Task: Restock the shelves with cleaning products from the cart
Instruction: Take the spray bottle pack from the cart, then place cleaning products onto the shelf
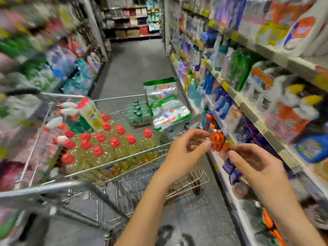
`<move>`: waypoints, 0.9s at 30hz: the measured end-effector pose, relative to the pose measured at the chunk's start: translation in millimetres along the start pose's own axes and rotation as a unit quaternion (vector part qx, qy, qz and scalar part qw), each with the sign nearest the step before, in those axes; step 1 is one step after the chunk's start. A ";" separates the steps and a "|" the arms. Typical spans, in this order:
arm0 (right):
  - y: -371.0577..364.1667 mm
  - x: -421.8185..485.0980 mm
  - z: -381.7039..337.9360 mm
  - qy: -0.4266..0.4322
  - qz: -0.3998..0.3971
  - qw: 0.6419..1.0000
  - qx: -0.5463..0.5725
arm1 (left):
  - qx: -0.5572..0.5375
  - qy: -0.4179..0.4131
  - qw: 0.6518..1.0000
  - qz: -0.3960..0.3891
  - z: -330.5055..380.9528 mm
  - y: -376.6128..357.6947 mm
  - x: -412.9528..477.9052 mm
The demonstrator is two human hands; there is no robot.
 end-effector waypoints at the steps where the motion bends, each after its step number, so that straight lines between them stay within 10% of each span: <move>1: -22.7 4.3 0.9 -0.002 -0.021 1.000 -0.001 | 0.002 0.004 1.000 0.025 -6.2 22.1 4.8; 12: -240.0 49.9 59.7 -0.049 -0.169 0.980 -0.093 | 0.028 0.082 0.981 0.171 -87.4 227.7 37.7; 27: -293.2 93.4 128.8 -0.033 -0.204 0.947 -0.246 | 0.047 0.133 0.970 0.196 -135.8 242.0 90.8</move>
Point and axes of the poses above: each hand's wrist, its own x-axis towards the middle knuckle, its own y-axis out of the back of the hand, z = x × y, the point moved 1 cm from there along x, towards the middle knuckle, and after that the axes turned 11 degrees about z, right-handed, at the moved point
